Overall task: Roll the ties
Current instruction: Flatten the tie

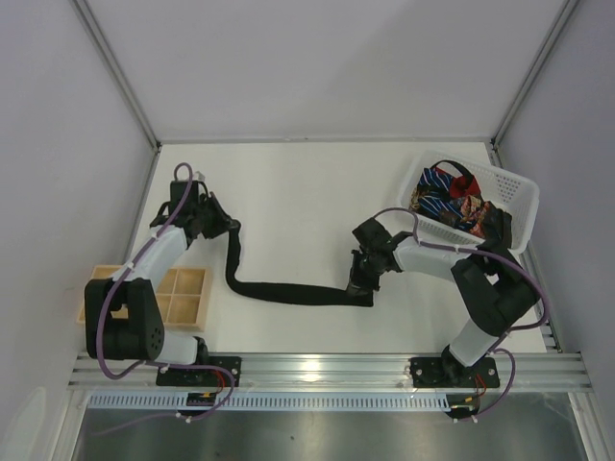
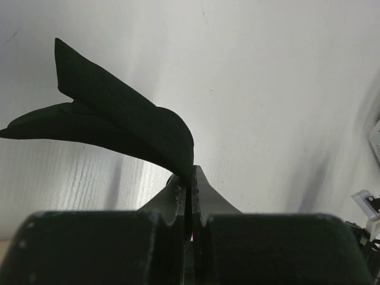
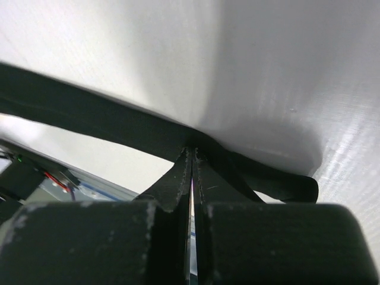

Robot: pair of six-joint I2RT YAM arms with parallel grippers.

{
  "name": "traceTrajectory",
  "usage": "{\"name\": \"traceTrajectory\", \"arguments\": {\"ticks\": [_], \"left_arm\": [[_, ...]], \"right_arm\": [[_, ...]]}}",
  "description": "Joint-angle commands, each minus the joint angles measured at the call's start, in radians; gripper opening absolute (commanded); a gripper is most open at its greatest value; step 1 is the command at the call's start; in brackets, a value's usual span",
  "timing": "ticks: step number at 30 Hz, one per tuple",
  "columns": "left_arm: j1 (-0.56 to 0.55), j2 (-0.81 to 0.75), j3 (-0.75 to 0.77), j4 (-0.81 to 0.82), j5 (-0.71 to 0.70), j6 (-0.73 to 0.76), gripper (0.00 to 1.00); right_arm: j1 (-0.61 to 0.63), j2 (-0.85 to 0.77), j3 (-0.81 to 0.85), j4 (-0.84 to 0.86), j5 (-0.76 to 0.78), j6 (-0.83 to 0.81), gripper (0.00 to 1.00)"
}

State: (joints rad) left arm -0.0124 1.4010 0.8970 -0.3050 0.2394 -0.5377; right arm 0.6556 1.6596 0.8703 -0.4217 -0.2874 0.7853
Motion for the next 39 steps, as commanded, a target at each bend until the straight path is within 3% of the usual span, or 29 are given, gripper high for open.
{"name": "traceTrajectory", "arguments": {"ticks": [1, 12, 13, 15, 16, 18, 19, 21, 26, 30, 33, 36, 38, 39], "left_arm": [[0.009, 0.016, 0.011, 0.014, 0.011, 0.038, 0.00], [0.035, 0.035, -0.070, 0.145, 0.123, -0.019, 0.05], [0.037, 0.032, -0.076, 0.144, 0.117, -0.025, 0.20], [0.038, 0.015, -0.098, 0.109, 0.112, -0.047, 0.33], [0.038, 0.006, -0.110, 0.090, 0.112, -0.074, 0.54], [0.038, -0.060, -0.156, 0.020, 0.080, -0.097, 0.71], [0.040, -0.092, -0.177, 0.004, 0.037, -0.106, 0.86], [0.043, -0.193, -0.222, -0.037, 0.006, -0.122, 0.94], [0.046, -0.358, -0.211, -0.100, -0.026, -0.116, 0.89], [0.034, -0.346, -0.193, -0.056, 0.087, -0.148, 0.53], [-0.020, -0.303, -0.181, 0.012, 0.126, -0.171, 0.40], [-0.049, -0.220, -0.115, -0.028, 0.091, -0.154, 0.38], [-0.049, -0.156, -0.037, -0.090, 0.042, -0.110, 0.44], [-0.049, -0.136, -0.012, -0.101, -0.015, -0.093, 0.52]], "right_arm": [[-0.043, -0.003, -0.050, -0.110, 0.180, 0.040, 0.00], [-0.211, -0.331, -0.186, -0.258, 0.408, 0.127, 0.00], [-0.237, -0.374, -0.195, -0.261, 0.416, 0.121, 0.00], [-0.261, -0.402, -0.209, -0.261, 0.407, 0.103, 0.00], [-0.272, -0.409, -0.220, -0.258, 0.401, 0.100, 0.00], [-0.274, -0.425, -0.229, -0.241, 0.372, 0.080, 0.00], [-0.275, -0.429, -0.238, -0.211, 0.354, 0.068, 0.00], [-0.274, -0.451, -0.243, -0.183, 0.306, 0.039, 0.00], [-0.254, -0.486, -0.137, -0.193, 0.217, -0.047, 0.00], [-0.249, -0.530, -0.056, -0.290, 0.243, -0.060, 0.13], [-0.304, -0.541, -0.048, -0.334, 0.197, -0.064, 0.25], [-0.318, -0.517, -0.033, -0.368, 0.171, -0.093, 0.38], [-0.326, -0.491, -0.028, -0.355, 0.122, -0.125, 0.41], [-0.327, -0.480, -0.018, -0.361, 0.117, -0.135, 0.41]]}}
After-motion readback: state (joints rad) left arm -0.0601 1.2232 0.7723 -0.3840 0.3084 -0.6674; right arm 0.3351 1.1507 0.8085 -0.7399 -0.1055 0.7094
